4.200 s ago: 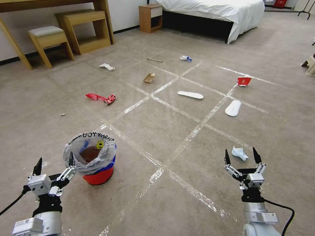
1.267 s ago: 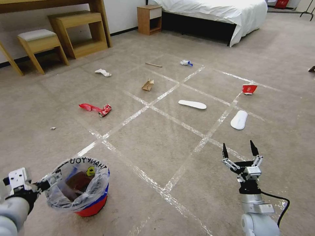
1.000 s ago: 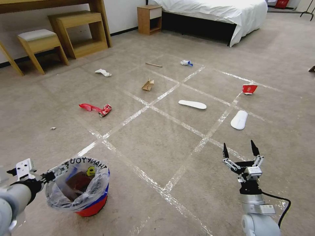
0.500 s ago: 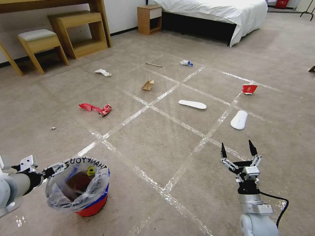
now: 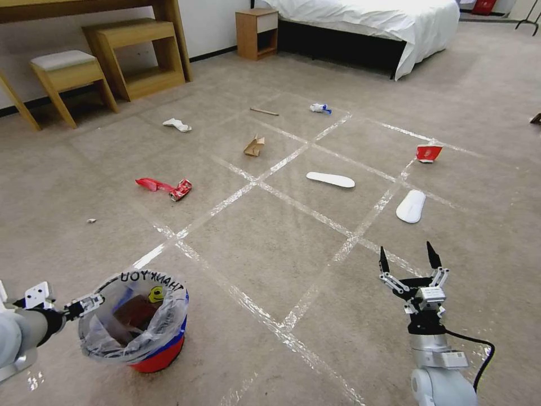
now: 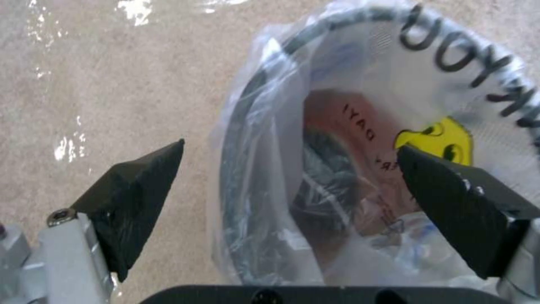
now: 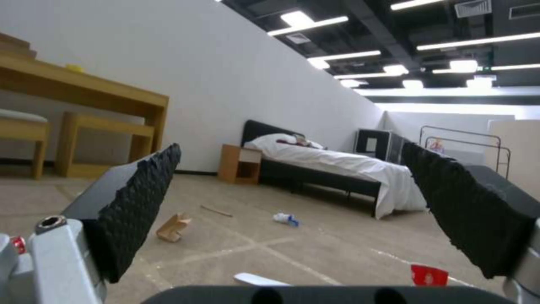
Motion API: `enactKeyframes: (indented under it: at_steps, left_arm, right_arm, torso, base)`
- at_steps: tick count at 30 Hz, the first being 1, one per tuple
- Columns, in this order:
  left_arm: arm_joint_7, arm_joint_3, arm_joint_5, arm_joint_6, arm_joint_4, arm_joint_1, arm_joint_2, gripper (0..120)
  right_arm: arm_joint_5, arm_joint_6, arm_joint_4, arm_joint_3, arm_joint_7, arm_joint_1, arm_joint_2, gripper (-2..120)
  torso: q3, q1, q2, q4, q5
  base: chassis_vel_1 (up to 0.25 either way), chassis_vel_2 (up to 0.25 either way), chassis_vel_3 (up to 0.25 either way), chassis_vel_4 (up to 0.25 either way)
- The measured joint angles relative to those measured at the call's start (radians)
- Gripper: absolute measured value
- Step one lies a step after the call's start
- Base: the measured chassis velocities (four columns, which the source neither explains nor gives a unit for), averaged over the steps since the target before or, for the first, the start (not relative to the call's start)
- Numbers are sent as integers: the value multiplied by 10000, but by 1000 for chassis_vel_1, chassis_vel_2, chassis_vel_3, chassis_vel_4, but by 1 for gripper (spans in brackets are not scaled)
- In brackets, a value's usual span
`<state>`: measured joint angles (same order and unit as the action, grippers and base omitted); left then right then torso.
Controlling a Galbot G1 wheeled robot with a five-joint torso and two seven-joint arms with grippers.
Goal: Pick up the trash bin and place the garbage on the floor into it.
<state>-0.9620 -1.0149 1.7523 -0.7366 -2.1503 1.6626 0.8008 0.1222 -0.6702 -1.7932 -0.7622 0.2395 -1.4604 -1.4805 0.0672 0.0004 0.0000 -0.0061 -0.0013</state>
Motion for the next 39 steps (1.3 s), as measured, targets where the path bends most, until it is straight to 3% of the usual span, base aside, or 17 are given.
enactKeyframes:
  at_steps: [15,34,39]
  left_arm:
    - [416,497,-678,10,736,-264,231,100]
    - [440,1734,-865,13,2504,-1497,665,100]
    - [432,1891,-1004,62,2794,-1670,800,100]
  right_arm:
    - [16,-21,62,17,28,-12,-22,100]
    - [-38,6,17,74,40,25,-91,100]
    - [-40,39,25,111,40,71,-91,100]
  torso:
    - [0,0,0,-1,-1]
    - [0,0,0,-2,0]
    - [-4,0,4,2,28]
  base:
    - [0,0,0,0]
    - [0,0,0,0]
    - [0,0,0,0]
